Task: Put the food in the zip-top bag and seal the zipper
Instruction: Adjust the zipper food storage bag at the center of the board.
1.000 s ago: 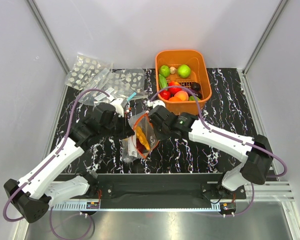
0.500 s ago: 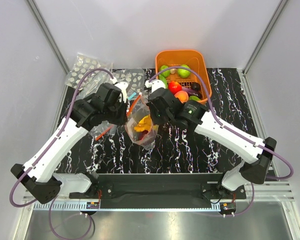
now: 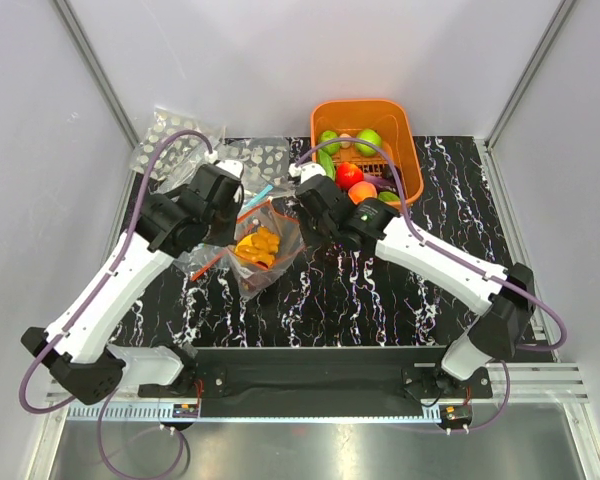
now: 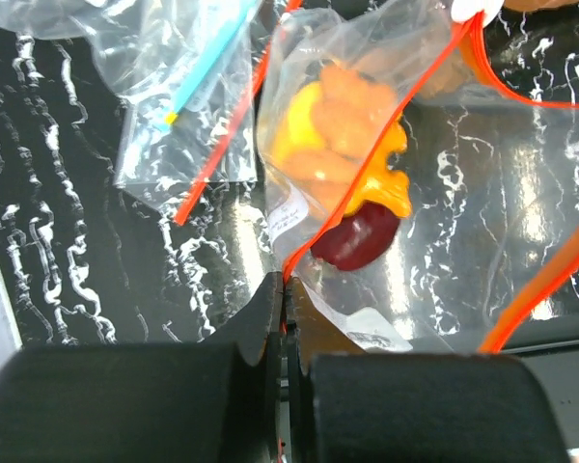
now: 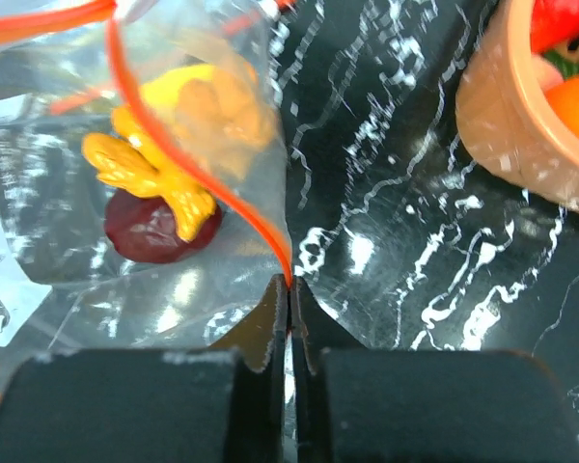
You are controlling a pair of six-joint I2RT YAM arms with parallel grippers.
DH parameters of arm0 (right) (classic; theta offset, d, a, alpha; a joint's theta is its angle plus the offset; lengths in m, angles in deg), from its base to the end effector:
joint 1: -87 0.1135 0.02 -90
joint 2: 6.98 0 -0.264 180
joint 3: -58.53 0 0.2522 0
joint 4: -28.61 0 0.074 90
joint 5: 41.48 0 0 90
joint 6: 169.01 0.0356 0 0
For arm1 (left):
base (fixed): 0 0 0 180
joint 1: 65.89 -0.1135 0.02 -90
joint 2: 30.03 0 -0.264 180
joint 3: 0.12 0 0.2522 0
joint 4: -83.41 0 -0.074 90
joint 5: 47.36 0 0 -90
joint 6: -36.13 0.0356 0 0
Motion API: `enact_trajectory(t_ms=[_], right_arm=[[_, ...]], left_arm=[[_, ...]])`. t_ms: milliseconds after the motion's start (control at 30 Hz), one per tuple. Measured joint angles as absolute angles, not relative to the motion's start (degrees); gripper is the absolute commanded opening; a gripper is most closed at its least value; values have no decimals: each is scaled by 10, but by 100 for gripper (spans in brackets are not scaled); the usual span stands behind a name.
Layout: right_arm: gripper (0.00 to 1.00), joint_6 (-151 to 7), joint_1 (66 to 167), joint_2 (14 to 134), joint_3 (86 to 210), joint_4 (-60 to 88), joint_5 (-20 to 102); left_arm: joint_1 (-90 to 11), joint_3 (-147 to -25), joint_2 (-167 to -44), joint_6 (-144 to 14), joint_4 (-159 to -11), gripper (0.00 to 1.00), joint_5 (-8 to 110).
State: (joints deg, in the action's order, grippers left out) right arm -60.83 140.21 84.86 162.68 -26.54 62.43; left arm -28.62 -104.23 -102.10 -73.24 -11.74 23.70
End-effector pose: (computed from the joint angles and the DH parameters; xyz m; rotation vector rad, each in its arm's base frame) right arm 0.2191 0.2788 0.3573 -0.5792 2.2450 0.3602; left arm 0.1802 -0.1226 0.4127 0.2424 2.4123 -0.0309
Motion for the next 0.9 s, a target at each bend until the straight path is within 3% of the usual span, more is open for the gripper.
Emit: enact_trajectory(t_ms=[67, 200, 400, 433, 533, 733, 900], right_arm=[[29, -607, 1394, 849, 1604, -256, 619], [48, -608, 1387, 845, 1562, -247, 609], [63, -619, 1362, 807, 1555, -240, 604], [73, -621, 1354, 795, 1556, -238, 602], [88, -631, 1321, 771, 1567, -235, 596], [92, -650, 1234, 781, 1596, -216, 576], [83, -665, 1135, 885, 1688, -214, 559]], left_arm=[[-286, -1018, -1020, -734, -132, 0, 247], [-286, -973, -1020, -734, -167, 0, 270], [-286, -954, -1019, -736, -209, 0, 291], [-286, -952, -1017, -736, -215, 0, 293], [-286, -948, -1012, -738, -226, 0, 298], [-287, -938, -1011, -738, -245, 0, 312], [-287, -930, -1010, -738, -255, 0, 324]])
